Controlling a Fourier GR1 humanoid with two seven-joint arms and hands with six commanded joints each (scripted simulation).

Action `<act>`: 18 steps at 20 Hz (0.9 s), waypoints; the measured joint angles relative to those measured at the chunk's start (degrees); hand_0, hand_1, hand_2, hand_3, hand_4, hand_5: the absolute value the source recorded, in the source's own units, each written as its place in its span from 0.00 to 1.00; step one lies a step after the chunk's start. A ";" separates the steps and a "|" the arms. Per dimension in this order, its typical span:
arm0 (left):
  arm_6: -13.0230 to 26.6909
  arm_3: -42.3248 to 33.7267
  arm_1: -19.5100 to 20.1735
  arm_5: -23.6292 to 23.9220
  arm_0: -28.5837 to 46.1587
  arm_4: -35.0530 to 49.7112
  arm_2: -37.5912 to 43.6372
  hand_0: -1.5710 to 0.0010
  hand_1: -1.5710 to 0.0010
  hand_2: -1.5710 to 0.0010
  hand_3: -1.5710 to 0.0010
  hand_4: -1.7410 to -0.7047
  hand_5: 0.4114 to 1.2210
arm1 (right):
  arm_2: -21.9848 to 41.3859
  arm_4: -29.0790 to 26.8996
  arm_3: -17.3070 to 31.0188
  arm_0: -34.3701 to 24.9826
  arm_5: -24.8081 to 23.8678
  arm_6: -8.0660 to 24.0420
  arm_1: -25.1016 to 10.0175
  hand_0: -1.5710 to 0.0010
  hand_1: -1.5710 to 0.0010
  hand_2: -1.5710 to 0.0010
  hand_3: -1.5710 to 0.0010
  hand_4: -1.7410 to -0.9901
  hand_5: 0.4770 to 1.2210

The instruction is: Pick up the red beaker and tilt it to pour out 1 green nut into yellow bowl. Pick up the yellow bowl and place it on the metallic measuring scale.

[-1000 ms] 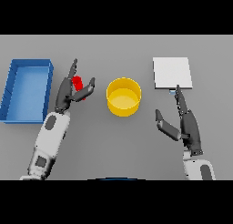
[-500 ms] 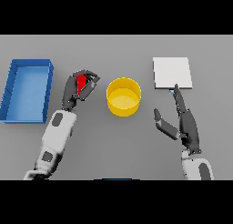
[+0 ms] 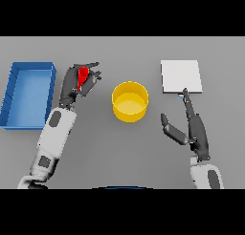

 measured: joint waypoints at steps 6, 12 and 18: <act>8.75 -6.14 7.43 -4.36 -2.26 -12.54 -11.66 0.01 0.01 0.01 0.01 0.01 0.88 | 0.01 -0.01 -0.52 0.56 0.21 -2.06 -0.47 1.00 1.00 1.00 1.00 0.86 0.26; 14.24 -8.08 10.47 -8.06 -4.50 -18.04 -17.50 0.00 0.00 0.00 0.01 0.00 0.91 | 0.38 0.18 -1.48 1.38 0.75 -1.49 -0.79 1.00 1.00 1.00 1.00 0.87 0.27; 16.00 -3.79 14.40 -16.34 -14.67 -30.30 -29.41 0.00 0.00 0.00 0.00 0.00 0.97 | 0.65 0.44 -2.93 1.84 1.23 -1.51 -1.37 1.00 1.00 1.00 1.00 0.90 0.28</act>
